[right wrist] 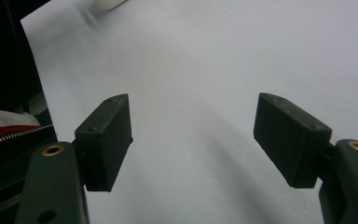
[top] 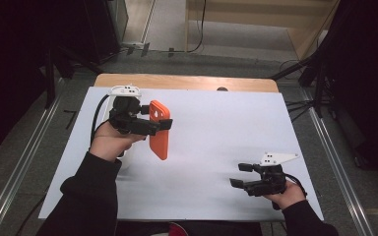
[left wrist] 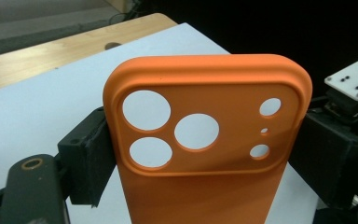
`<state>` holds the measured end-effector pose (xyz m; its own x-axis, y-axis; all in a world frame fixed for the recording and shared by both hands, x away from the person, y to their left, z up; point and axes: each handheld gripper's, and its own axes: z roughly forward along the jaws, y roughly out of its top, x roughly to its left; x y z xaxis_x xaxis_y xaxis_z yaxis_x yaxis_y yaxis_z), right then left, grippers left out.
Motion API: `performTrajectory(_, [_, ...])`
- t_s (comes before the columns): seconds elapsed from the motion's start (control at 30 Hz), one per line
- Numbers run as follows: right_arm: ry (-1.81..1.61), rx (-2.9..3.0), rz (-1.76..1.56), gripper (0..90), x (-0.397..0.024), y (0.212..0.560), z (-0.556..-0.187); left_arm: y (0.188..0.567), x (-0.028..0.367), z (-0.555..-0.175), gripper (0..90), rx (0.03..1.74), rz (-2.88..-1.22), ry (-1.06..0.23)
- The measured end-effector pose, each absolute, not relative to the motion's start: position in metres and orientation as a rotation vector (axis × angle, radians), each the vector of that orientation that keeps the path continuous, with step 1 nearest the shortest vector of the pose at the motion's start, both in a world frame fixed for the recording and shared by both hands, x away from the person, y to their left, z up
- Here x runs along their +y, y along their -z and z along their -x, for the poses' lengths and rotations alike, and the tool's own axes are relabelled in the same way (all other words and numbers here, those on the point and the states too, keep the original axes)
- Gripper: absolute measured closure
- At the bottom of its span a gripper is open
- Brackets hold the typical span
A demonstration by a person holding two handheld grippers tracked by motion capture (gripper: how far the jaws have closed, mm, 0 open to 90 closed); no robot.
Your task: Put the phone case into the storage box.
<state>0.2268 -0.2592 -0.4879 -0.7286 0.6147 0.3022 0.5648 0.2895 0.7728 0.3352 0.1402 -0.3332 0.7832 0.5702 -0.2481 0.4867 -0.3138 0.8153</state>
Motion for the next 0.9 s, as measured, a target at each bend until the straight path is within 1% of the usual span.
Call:
performTrajectory(0.13, [-1.459,2.473,-1.130,26.8,-0.258,0.487,-0.226,0.331,0.149,-0.339,16.1,0.816,-1.954,-0.103])
performTrajectory(0.3, [-1.455,2.478,-1.130,26.8,-0.257,0.487,-0.225,0.330,0.157,-0.344,16.1,0.854,-1.967,-0.148])
performTrajectory(0.9, [-1.447,2.480,-1.128,26.7,-0.257,0.488,-0.222,0.322,0.185,-0.353,16.1,0.921,-1.925,-0.217])
